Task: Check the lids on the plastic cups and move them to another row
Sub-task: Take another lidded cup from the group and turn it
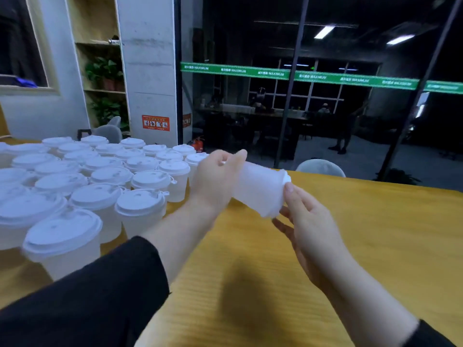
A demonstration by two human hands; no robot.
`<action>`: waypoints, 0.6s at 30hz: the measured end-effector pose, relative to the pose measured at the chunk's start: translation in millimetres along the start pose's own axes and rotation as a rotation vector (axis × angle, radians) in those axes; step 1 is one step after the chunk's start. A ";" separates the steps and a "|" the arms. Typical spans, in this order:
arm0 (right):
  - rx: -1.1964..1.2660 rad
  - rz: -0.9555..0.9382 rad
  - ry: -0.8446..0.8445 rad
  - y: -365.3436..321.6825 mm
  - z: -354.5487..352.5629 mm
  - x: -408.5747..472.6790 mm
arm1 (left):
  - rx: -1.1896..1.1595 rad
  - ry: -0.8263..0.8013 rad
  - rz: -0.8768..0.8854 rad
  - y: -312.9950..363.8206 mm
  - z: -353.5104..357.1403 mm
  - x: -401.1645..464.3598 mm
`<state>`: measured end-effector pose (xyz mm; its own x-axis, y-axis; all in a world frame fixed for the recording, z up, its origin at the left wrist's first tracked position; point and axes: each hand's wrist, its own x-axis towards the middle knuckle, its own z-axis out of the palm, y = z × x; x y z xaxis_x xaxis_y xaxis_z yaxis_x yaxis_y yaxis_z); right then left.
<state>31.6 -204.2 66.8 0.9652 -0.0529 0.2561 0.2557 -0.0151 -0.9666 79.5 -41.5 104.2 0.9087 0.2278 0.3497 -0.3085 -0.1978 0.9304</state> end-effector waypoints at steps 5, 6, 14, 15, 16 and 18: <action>0.620 0.353 0.006 -8.8 5.0 -47.3 | 0.733 -0.364 0.459 77.9 -11.7 -11.7; 0.719 0.402 0.011 -9.6 5.4 -55.8 | 0.882 -0.436 0.507 90.2 -10.0 -18.9; 0.829 0.524 -0.033 -15.2 -2.8 -100.5 | 1.183 -0.656 0.640 122.6 10.0 -51.5; 0.832 0.528 -0.028 -16.9 -5.1 -102.4 | 1.178 -0.660 0.638 123.2 11.3 -52.8; 0.832 0.534 -0.025 -17.9 -7.5 -103.2 | 1.175 -0.663 0.639 123.7 12.9 -53.9; 0.835 0.545 -0.027 -19.4 -11.4 -103.2 | 1.179 -0.666 0.640 124.8 16.6 -56.2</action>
<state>-73.5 -209.8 59.1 0.9605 0.1790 -0.2130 -0.2759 0.7121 -0.6456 -5.5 -94.8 198.9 0.7693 -0.5926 0.2387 -0.5900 -0.8023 -0.0906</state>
